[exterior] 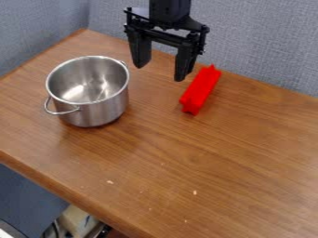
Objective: Put the red object in the metal pot
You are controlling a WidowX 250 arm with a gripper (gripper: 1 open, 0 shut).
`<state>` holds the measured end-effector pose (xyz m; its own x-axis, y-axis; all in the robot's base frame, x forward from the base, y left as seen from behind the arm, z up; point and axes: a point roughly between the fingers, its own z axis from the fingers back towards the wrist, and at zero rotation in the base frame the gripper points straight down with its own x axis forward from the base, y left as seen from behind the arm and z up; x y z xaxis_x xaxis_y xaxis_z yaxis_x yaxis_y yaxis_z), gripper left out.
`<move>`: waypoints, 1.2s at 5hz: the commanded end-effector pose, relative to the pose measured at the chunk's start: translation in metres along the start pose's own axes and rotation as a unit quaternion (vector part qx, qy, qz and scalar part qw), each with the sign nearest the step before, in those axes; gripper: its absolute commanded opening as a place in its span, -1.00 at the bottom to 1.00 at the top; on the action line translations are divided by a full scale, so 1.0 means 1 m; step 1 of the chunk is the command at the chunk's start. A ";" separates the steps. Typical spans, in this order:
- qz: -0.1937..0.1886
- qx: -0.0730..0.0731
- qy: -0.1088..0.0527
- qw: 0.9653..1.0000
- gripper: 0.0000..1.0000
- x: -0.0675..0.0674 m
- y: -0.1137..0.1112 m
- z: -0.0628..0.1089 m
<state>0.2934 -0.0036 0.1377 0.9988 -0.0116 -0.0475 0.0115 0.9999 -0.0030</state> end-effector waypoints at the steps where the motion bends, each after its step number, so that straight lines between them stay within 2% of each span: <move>1: 0.000 -0.001 0.008 1.000 1.00 0.000 0.000 -0.005; 2: 0.001 -0.001 0.017 1.000 1.00 0.004 0.001 -0.014; 3: -0.004 0.007 0.012 1.000 1.00 0.024 0.002 -0.023; 4: -0.006 0.009 -0.002 1.000 1.00 0.047 0.001 -0.033; 6: -0.018 0.003 -0.019 1.000 1.00 0.078 -0.009 -0.049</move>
<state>0.3605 -0.0118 0.0677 0.9969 -0.0393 -0.0674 0.0393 0.9992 -0.0019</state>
